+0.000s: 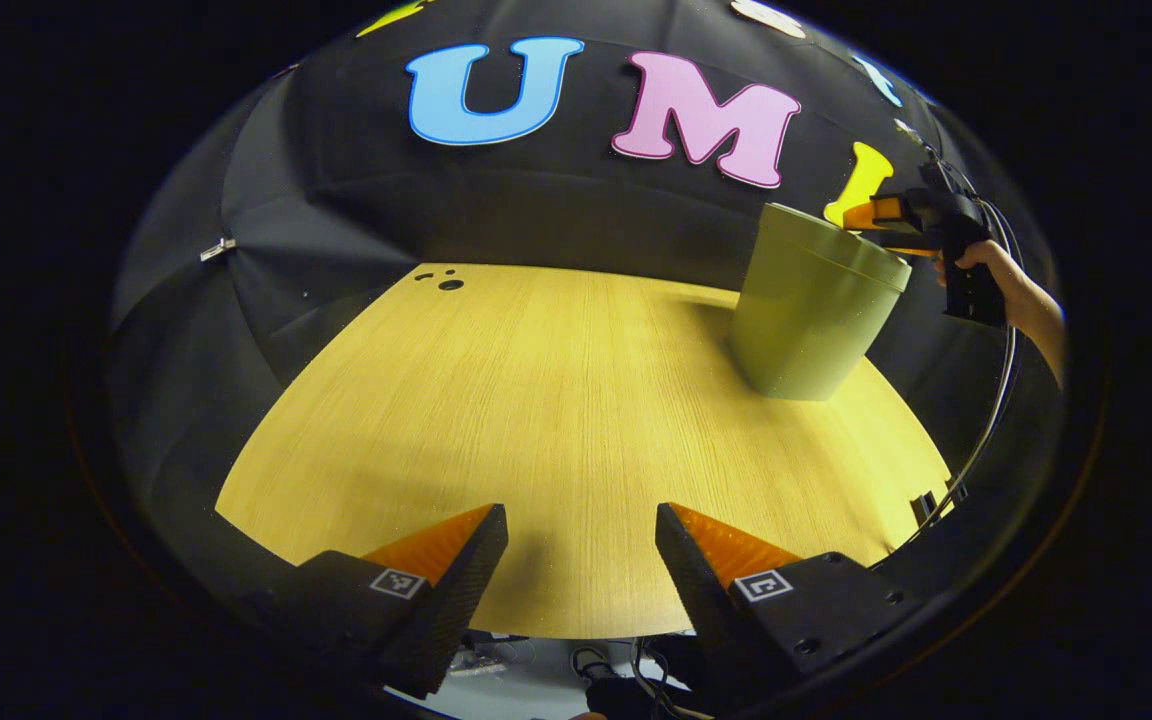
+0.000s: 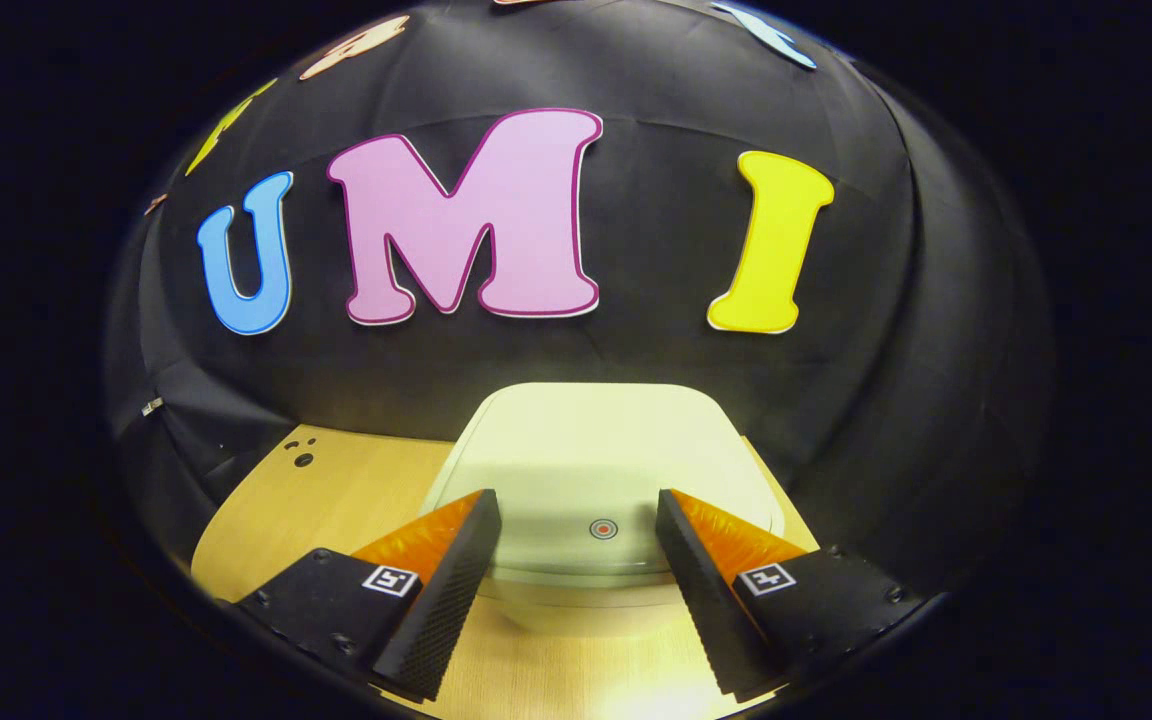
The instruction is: Press the lid of the desktop garbage bin to open it, pick up the crumpled paper on the desktop and throw it into the bin, then pick up the pop can on the desktop and drop it into the bin, and finally close the garbage bin lid.
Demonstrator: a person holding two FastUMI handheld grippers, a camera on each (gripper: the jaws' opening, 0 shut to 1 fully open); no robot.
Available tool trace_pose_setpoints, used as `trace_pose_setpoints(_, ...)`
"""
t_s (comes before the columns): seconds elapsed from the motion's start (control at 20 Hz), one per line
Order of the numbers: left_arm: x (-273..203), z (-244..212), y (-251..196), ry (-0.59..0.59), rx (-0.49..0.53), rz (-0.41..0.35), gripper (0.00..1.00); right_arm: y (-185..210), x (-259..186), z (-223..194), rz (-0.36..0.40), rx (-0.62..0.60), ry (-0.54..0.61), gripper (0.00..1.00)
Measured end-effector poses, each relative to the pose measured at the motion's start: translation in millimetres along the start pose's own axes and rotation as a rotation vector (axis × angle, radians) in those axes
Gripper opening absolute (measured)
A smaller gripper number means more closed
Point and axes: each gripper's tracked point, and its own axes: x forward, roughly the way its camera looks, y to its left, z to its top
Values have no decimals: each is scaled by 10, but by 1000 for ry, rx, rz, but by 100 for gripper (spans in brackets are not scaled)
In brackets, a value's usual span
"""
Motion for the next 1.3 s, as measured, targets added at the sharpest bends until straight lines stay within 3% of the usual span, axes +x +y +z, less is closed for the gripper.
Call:
trace_pose_setpoints(0.3, -134, 314, -30, -85, 38, -9, 96, 43, -152, 16, 14, 27, -24, 99)
trace_pose_setpoints(0.55, -373, 665, -87, -188, 57, -15, 96, 148, -727, 136, 27, 26, -145, 99)
trace_pose_setpoints(0.8, -692, 993, -169, -321, 71, -9, 96, 323, -1431, 174, 87, 50, -237, 99)
trace_pose_setpoints(1.05, -931, 1212, -225, -463, 123, 26, 95, 542, -1952, -216, 125, 24, -228, 99)
trace_pose_setpoints(1.3, -908, 1026, -382, -446, 136, 10, 96, 668, -2243, -807, 137, 3, -149, 99)
